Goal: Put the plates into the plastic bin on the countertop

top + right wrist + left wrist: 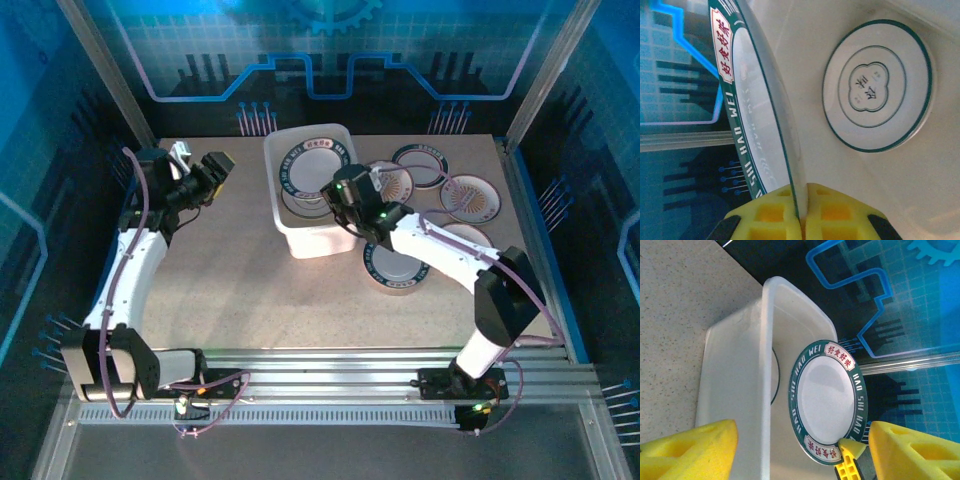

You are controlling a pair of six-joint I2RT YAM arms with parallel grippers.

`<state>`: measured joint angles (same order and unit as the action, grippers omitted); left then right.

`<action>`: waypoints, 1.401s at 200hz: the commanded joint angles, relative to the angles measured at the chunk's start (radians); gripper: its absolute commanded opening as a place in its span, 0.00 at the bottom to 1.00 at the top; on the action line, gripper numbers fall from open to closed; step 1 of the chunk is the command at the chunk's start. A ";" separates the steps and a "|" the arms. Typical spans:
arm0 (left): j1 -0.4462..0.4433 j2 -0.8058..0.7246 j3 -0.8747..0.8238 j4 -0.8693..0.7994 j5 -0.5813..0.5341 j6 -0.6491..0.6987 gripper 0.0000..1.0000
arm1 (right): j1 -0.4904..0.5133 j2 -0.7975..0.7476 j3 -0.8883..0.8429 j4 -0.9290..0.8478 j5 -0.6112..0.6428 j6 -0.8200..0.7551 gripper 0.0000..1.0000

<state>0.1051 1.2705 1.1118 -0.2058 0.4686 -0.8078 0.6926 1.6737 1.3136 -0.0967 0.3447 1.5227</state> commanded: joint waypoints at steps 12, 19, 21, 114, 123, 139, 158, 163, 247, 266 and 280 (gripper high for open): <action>0.024 0.033 0.043 -0.007 0.049 0.035 0.71 | -0.011 0.046 0.116 -0.076 0.040 0.052 0.00; 0.028 0.039 0.043 -0.010 0.054 0.039 0.71 | -0.011 0.056 0.127 -0.087 0.040 0.063 0.00; 0.029 0.041 0.043 -0.010 0.056 0.039 0.71 | -0.011 0.059 0.130 -0.088 0.040 0.067 0.00; 0.064 0.086 0.050 -0.031 0.099 0.058 0.72 | 0.001 0.169 0.222 -0.181 0.032 0.188 0.00; 0.065 0.091 0.049 -0.031 0.100 0.058 0.72 | 0.001 0.182 0.232 -0.184 0.034 0.191 0.00; 0.067 0.096 0.051 -0.035 0.104 0.060 0.72 | -0.003 0.206 0.262 -0.195 0.027 0.202 0.00; 0.069 0.102 0.051 -0.041 0.108 0.061 0.72 | -0.007 0.231 0.288 -0.227 0.019 0.236 0.00; 0.068 0.103 0.051 -0.045 0.109 0.061 0.72 | -0.006 0.234 0.291 -0.229 0.016 0.248 0.00; 0.070 0.125 0.057 -0.100 0.127 0.066 0.72 | 0.003 0.318 0.372 -0.287 0.061 0.366 0.02; 0.070 0.126 0.059 -0.104 0.129 0.066 0.72 | 0.005 0.343 0.400 -0.298 0.070 0.386 0.02; 0.070 0.127 0.060 -0.104 0.131 0.064 0.72 | 0.007 0.358 0.417 -0.300 0.085 0.396 0.02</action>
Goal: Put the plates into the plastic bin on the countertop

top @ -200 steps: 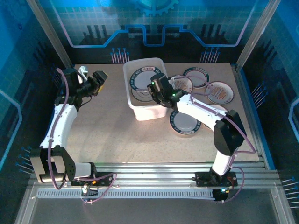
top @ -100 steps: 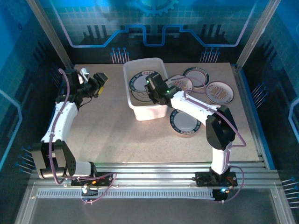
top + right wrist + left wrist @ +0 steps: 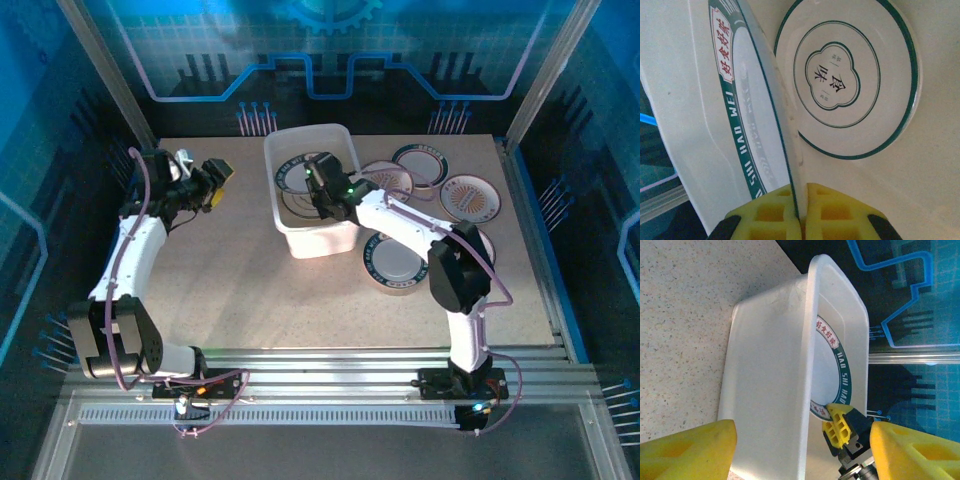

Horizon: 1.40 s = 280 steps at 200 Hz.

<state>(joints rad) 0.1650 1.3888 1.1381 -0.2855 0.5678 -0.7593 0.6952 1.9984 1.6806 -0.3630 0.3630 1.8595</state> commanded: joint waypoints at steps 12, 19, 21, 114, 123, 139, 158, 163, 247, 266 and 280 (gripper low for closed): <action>0.010 0.009 0.035 -0.023 0.033 0.015 0.72 | 0.004 0.049 0.067 -0.037 0.071 0.070 0.02; 0.010 0.010 0.034 -0.022 0.035 0.014 0.72 | 0.006 0.057 0.082 -0.041 0.071 0.072 0.02; 0.010 0.009 0.034 -0.023 0.035 0.013 0.72 | 0.006 0.059 0.085 -0.044 0.071 0.072 0.02; 0.010 0.010 0.025 -0.029 0.043 0.016 0.72 | 0.024 0.140 0.224 -0.189 0.105 0.123 0.07; 0.010 0.010 0.024 -0.029 0.044 0.017 0.72 | 0.025 0.146 0.224 -0.189 0.108 0.134 0.07; 0.010 0.009 0.023 -0.033 0.047 0.015 0.72 | 0.028 0.158 0.224 -0.192 0.106 0.150 0.07; 0.010 0.005 0.020 -0.035 0.046 0.018 0.72 | 0.031 0.178 0.240 -0.200 0.104 0.165 0.07; 0.010 0.004 0.020 -0.037 0.046 0.018 0.72 | 0.032 0.183 0.247 -0.201 0.104 0.166 0.07; 0.010 0.000 0.020 -0.042 0.044 0.020 0.72 | 0.028 0.261 0.286 -0.147 0.083 0.178 0.11; 0.010 -0.002 0.020 -0.047 0.043 0.024 0.72 | 0.027 0.265 0.279 -0.139 0.092 0.172 0.14; 0.010 -0.002 0.020 -0.050 0.041 0.025 0.72 | 0.027 0.266 0.271 -0.121 0.096 0.163 0.17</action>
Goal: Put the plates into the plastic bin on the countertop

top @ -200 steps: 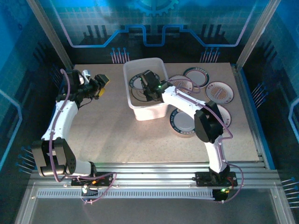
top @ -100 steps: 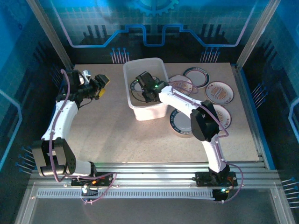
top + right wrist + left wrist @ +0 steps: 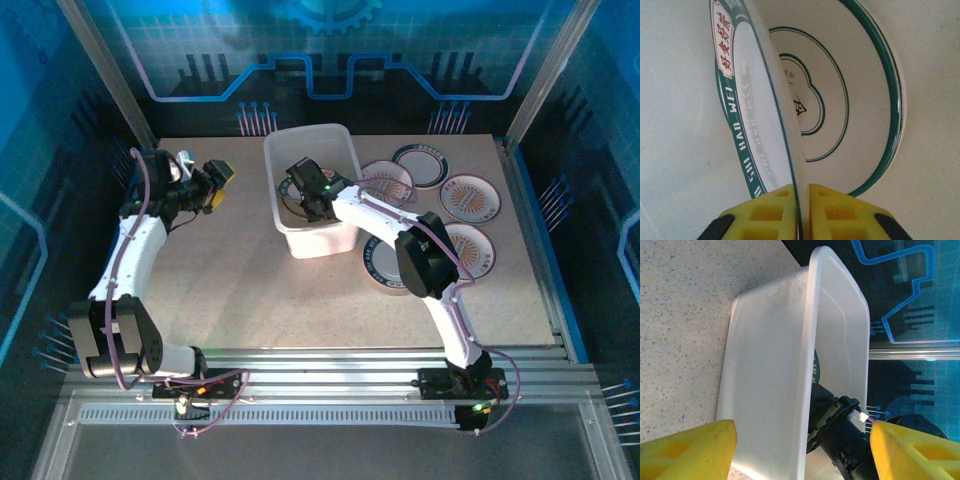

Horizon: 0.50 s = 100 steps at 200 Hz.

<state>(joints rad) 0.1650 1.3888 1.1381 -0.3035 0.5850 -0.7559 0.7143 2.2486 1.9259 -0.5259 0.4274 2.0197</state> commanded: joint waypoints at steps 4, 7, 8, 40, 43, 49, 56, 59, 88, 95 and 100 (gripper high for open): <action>0.010 -0.002 0.020 -0.032 0.024 0.021 0.72 | 0.008 0.017 0.025 0.043 0.030 0.002 0.19; 0.010 -0.003 0.020 -0.032 0.024 0.021 0.72 | 0.007 0.018 0.025 0.043 0.028 0.001 0.21; 0.010 -0.002 0.020 -0.033 0.024 0.021 0.72 | 0.007 0.018 0.025 0.044 0.028 0.001 0.22; 0.010 -0.003 0.026 -0.041 0.023 0.023 0.72 | 0.005 0.020 0.019 0.065 0.004 -0.037 0.44; 0.010 -0.004 0.028 -0.043 0.022 0.025 0.72 | 0.004 0.020 0.020 0.065 0.004 -0.039 0.47; 0.010 -0.005 0.028 -0.046 0.020 0.028 0.72 | 0.004 0.019 0.020 0.067 0.000 -0.043 0.52; 0.010 -0.006 0.029 -0.051 0.017 0.031 0.72 | 0.003 0.020 0.019 0.072 -0.008 -0.048 0.57; 0.010 -0.008 0.029 -0.052 0.015 0.032 0.72 | 0.001 0.020 0.018 0.074 -0.014 -0.049 0.59; 0.010 -0.015 0.028 -0.067 0.007 0.038 0.72 | -0.004 0.023 0.028 0.068 -0.047 -0.073 0.82; 0.010 -0.018 0.026 -0.068 0.006 0.040 0.72 | -0.006 0.022 0.027 0.071 -0.052 -0.083 0.86; 0.010 -0.019 0.026 -0.070 0.004 0.039 0.72 | -0.008 0.021 0.025 0.079 -0.058 -0.092 0.88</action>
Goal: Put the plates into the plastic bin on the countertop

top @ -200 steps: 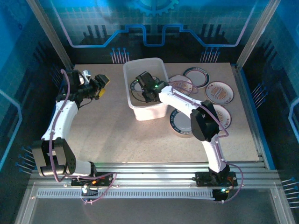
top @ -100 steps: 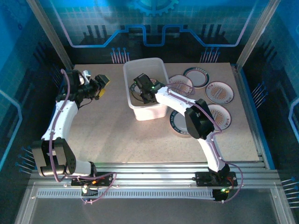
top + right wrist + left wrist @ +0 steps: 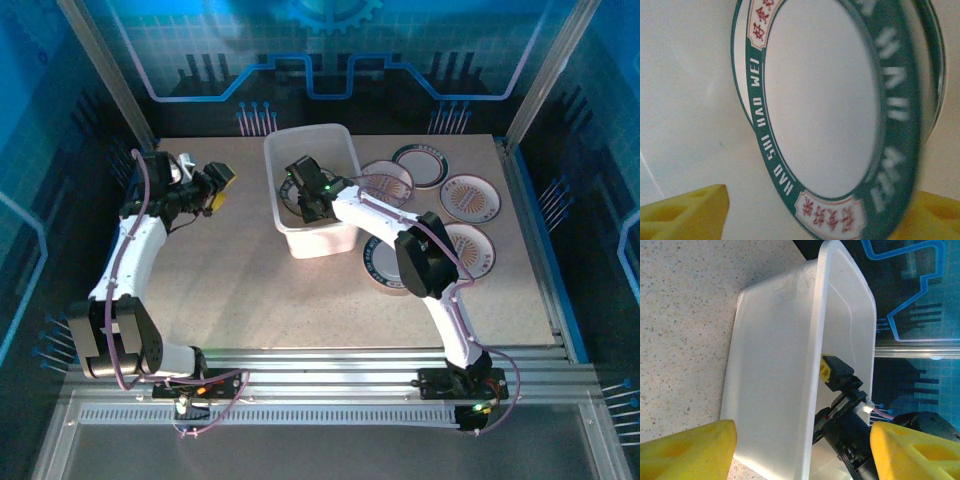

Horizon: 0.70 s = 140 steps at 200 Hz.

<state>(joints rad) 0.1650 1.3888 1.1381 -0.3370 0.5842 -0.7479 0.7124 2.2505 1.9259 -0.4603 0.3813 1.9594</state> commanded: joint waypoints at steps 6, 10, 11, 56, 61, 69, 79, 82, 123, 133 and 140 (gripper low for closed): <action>0.010 -0.022 0.025 -0.037 0.004 0.033 0.72 | -0.010 0.017 0.020 0.023 -0.019 -0.038 0.94; 0.010 -0.022 0.025 -0.039 0.003 0.033 0.72 | -0.012 0.016 0.018 0.025 -0.022 -0.043 0.97; 0.010 -0.022 0.025 -0.039 0.003 0.033 0.72 | -0.012 0.016 0.017 0.026 -0.022 -0.044 0.98; 0.010 -0.026 0.020 -0.046 -0.001 0.032 0.72 | -0.019 0.000 -0.014 0.042 -0.008 -0.076 1.00; 0.010 -0.027 0.020 -0.045 0.000 0.032 0.72 | -0.023 0.003 -0.012 0.043 -0.013 -0.081 1.00; 0.010 -0.027 0.020 -0.047 -0.001 0.031 0.72 | -0.027 0.010 -0.006 0.042 -0.020 -0.088 1.00; 0.010 -0.027 0.020 -0.047 -0.001 0.030 0.72 | -0.030 0.019 0.007 0.033 -0.026 -0.098 1.00; 0.010 -0.028 0.020 -0.048 -0.001 0.029 0.72 | -0.032 0.023 0.013 0.030 -0.028 -0.103 1.00; 0.010 -0.020 0.021 -0.048 -0.003 0.025 0.72 | -0.042 0.071 0.108 -0.039 -0.045 -0.170 1.00; 0.010 -0.015 0.021 -0.048 -0.002 0.023 0.72 | -0.042 0.070 0.138 -0.062 -0.039 -0.195 1.00; 0.010 -0.012 0.021 -0.048 -0.001 0.021 0.72 | -0.043 0.098 0.157 -0.075 -0.031 -0.213 1.00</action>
<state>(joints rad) 0.1650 1.3884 1.1381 -0.3622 0.5808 -0.7303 0.6830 2.3058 2.0018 -0.4805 0.3321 1.8217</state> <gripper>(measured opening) 0.723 0.996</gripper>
